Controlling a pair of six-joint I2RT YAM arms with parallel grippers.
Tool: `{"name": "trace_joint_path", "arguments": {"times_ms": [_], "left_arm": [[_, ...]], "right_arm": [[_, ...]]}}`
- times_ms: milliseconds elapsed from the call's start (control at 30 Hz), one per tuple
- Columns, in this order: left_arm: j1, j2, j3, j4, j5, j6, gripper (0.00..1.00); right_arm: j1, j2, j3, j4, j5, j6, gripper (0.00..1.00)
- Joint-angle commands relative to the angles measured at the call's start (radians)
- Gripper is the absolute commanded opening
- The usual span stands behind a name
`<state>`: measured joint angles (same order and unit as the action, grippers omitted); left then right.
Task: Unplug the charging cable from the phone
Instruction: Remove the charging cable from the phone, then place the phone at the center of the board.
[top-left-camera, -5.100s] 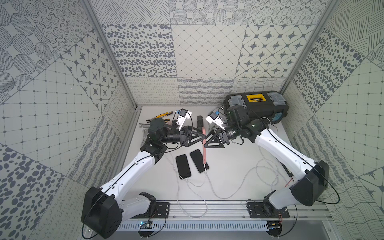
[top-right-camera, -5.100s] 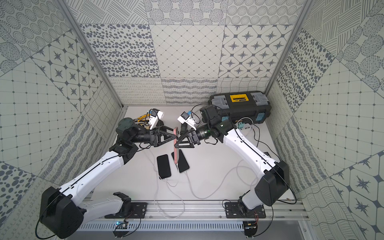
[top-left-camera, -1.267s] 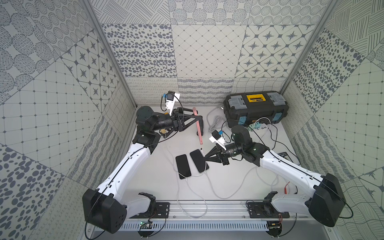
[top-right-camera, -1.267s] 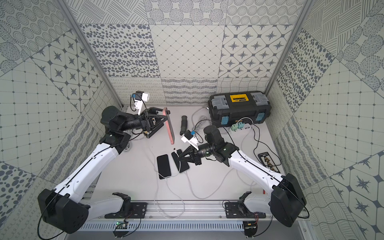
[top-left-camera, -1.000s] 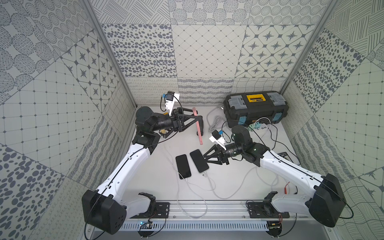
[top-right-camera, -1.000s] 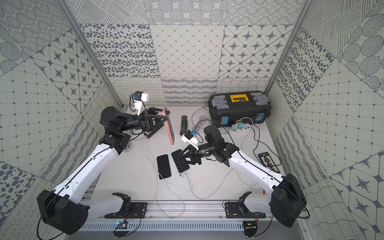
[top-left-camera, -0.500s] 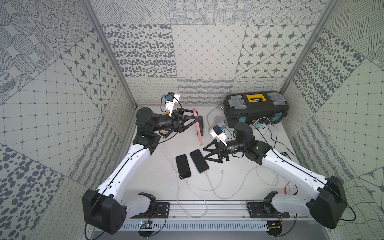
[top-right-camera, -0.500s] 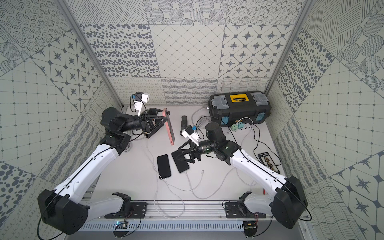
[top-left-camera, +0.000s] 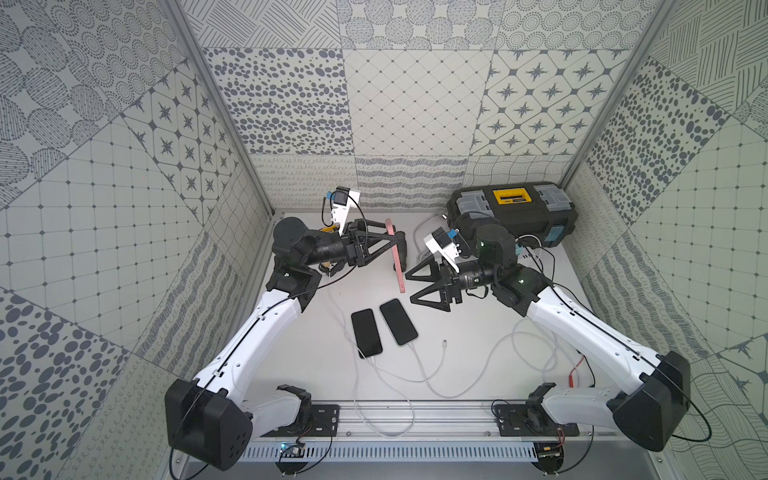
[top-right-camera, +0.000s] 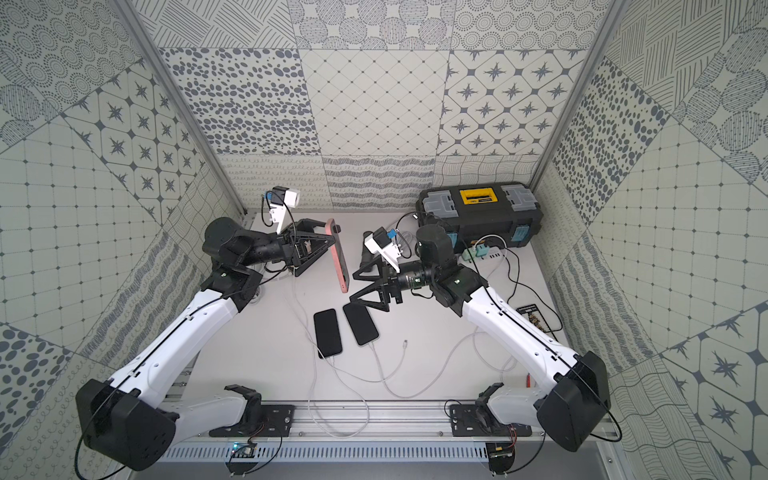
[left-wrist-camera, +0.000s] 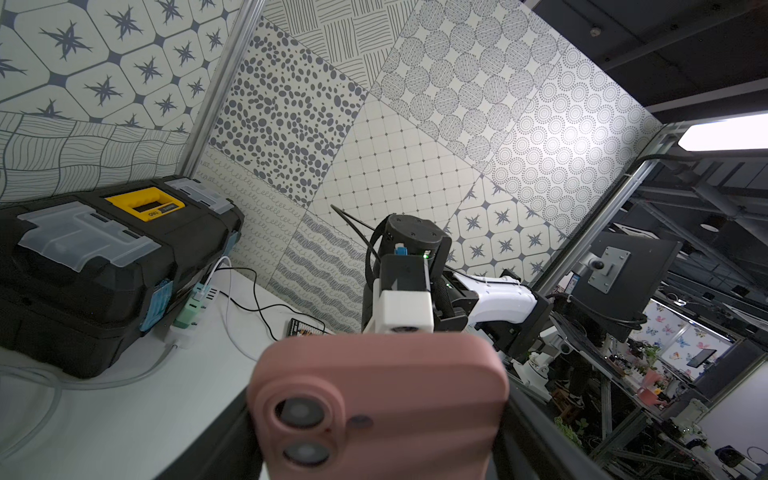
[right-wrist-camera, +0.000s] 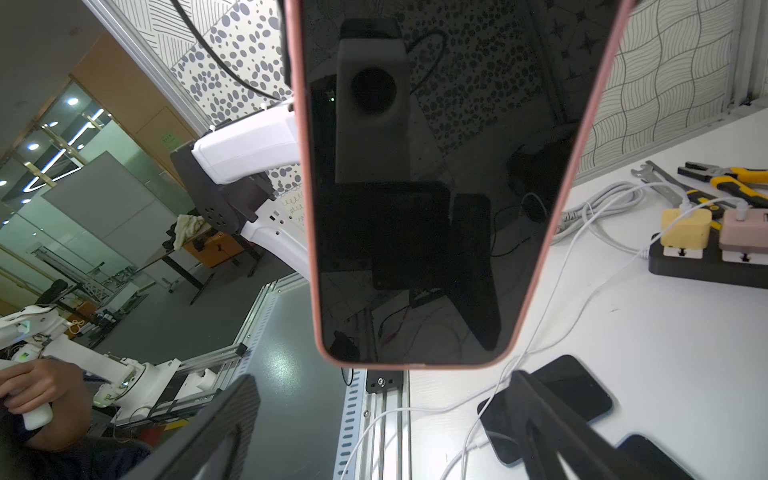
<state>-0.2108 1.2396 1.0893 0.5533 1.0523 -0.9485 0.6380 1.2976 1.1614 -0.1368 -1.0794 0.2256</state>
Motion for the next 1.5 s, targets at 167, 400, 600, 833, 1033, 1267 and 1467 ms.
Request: {"name": "trace_joint_path", "arguments": {"times_ms": [167, 400, 600, 833, 1033, 1267, 1467], "left_arm": [[0.018, -0.002, -0.002, 0.148, 0.018, -0.039, 0.00], [0.019, -0.005, -0.002, 0.148, 0.022, -0.040, 0.00], [0.018, -0.006, -0.010, 0.150, 0.021, -0.040, 0.00], [0.018, -0.005, -0.013, 0.163, 0.022, -0.053, 0.00], [0.018, -0.003, -0.024, 0.172, 0.022, -0.058, 0.00], [0.018, -0.003, -0.025, 0.179, 0.023, -0.066, 0.00], [0.017, -0.002, -0.029, 0.181, 0.025, -0.067, 0.00]], "right_arm": [[-0.006, 0.070, 0.093, 0.032, -0.013, 0.009, 0.97], [-0.006, 0.096, 0.123, 0.032, -0.002, 0.011, 0.97], [-0.005, 0.114, 0.140, 0.039, -0.004, 0.027, 0.97], [-0.006, 0.122, 0.140, 0.088, -0.010, 0.070, 0.97], [-0.003, 0.139, 0.117, 0.235, -0.037, 0.178, 0.97], [0.006, 0.163, 0.140, 0.230, -0.041, 0.182, 0.97], [0.017, 0.182, 0.166, 0.203, -0.039, 0.175, 0.97]]}}
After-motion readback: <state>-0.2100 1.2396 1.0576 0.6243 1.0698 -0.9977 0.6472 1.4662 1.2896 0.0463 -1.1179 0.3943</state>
